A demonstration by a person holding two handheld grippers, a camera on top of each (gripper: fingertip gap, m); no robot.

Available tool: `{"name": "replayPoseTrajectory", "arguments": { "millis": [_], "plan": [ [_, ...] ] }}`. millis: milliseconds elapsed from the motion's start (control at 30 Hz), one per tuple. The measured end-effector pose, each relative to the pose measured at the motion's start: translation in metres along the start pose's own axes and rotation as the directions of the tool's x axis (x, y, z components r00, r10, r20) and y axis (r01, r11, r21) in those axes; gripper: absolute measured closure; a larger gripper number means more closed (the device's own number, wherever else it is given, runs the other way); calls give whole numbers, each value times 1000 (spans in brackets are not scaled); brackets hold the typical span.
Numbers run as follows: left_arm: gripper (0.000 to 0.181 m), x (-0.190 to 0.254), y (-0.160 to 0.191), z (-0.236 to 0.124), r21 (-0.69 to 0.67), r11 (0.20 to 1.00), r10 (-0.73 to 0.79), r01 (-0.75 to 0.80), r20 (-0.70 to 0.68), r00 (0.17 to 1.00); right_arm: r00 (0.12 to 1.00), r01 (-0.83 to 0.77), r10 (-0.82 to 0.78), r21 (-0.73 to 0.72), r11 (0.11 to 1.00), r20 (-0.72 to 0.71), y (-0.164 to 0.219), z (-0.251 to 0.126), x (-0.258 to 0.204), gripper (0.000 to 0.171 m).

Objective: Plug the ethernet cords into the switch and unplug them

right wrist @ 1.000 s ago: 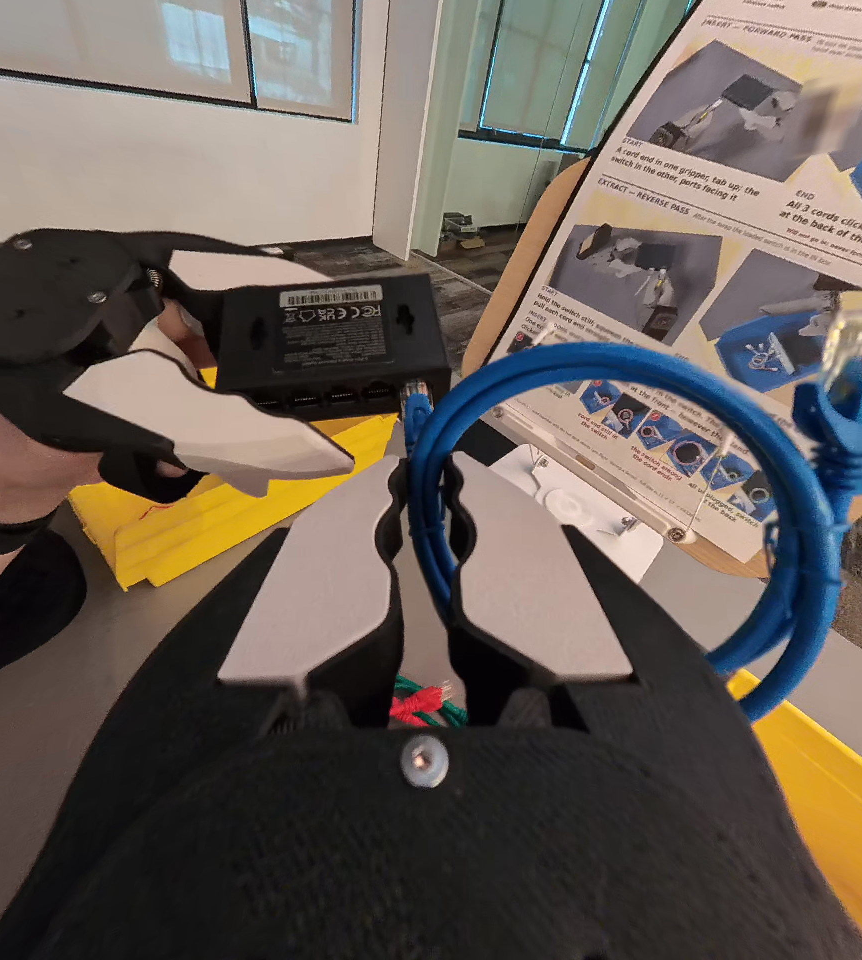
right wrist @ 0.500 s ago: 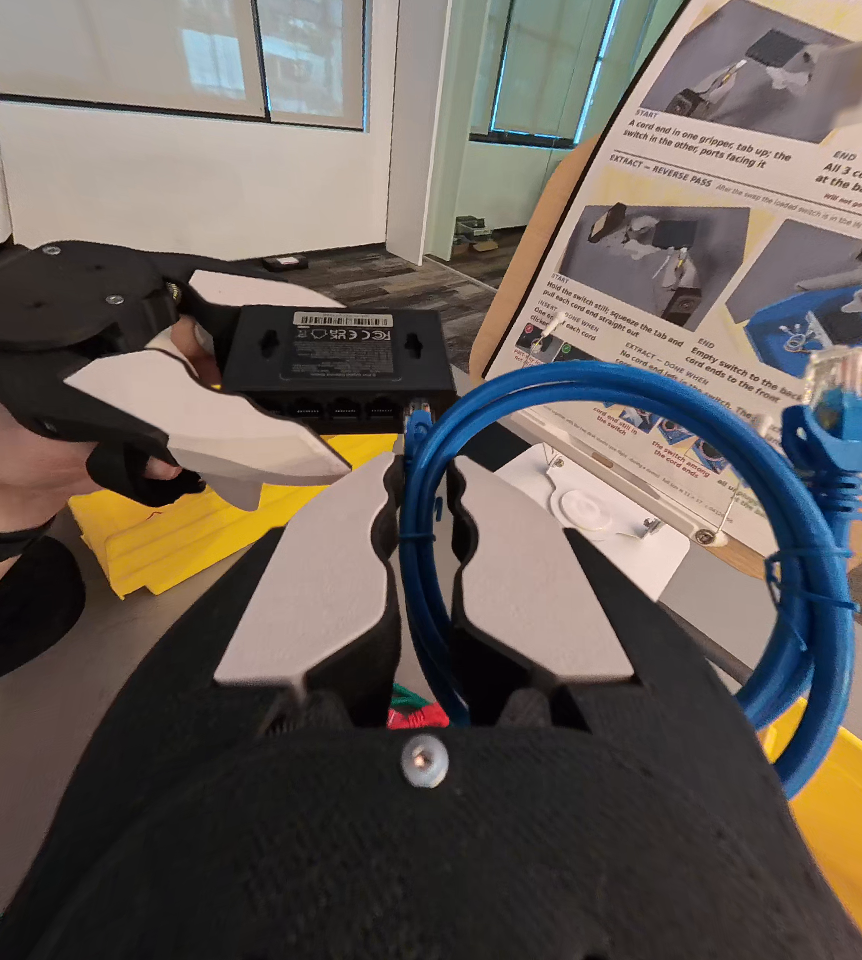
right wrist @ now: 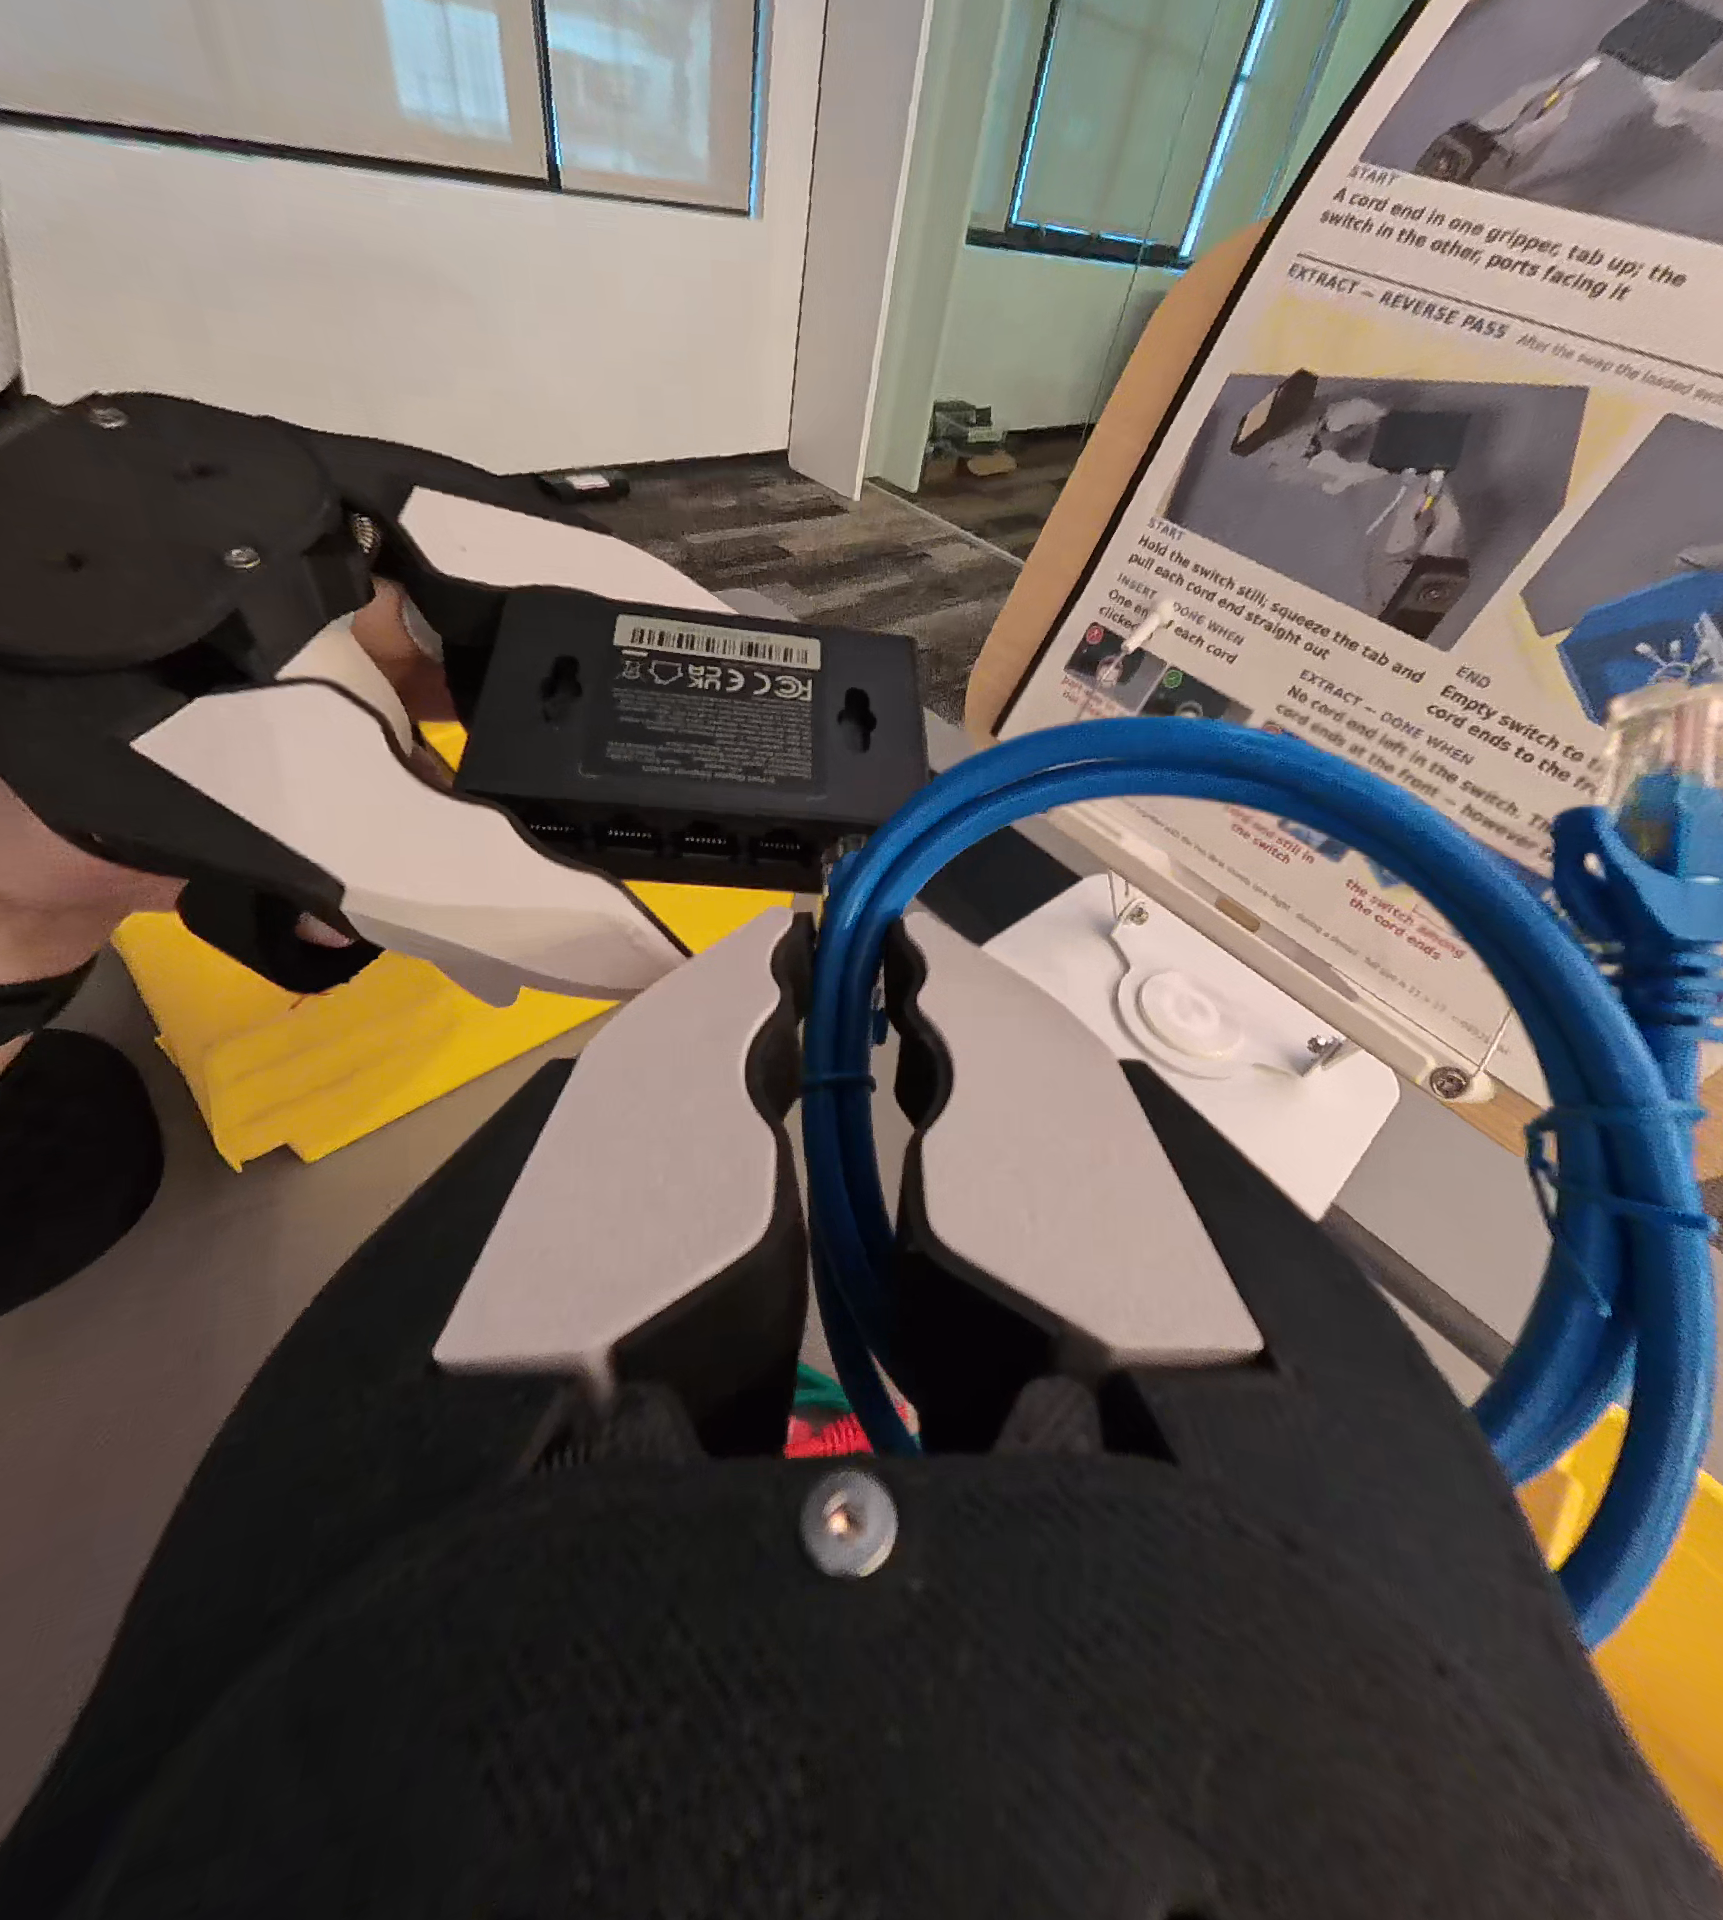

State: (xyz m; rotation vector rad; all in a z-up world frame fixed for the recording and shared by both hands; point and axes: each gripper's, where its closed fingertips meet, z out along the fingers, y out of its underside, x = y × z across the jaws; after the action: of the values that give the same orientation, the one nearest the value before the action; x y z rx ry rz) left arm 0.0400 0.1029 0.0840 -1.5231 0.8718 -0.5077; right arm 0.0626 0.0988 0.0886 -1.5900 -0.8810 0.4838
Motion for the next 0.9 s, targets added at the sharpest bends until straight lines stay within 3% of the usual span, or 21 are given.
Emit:
{"name": "replayPoseTrajectory", "arguments": {
  "millis": [900],
  "plan": [
    [102,2,7,5,-17,999,-37,37,-25,999,999,29,-29,16,999,-17,3,5,4,159]
  ]
}}
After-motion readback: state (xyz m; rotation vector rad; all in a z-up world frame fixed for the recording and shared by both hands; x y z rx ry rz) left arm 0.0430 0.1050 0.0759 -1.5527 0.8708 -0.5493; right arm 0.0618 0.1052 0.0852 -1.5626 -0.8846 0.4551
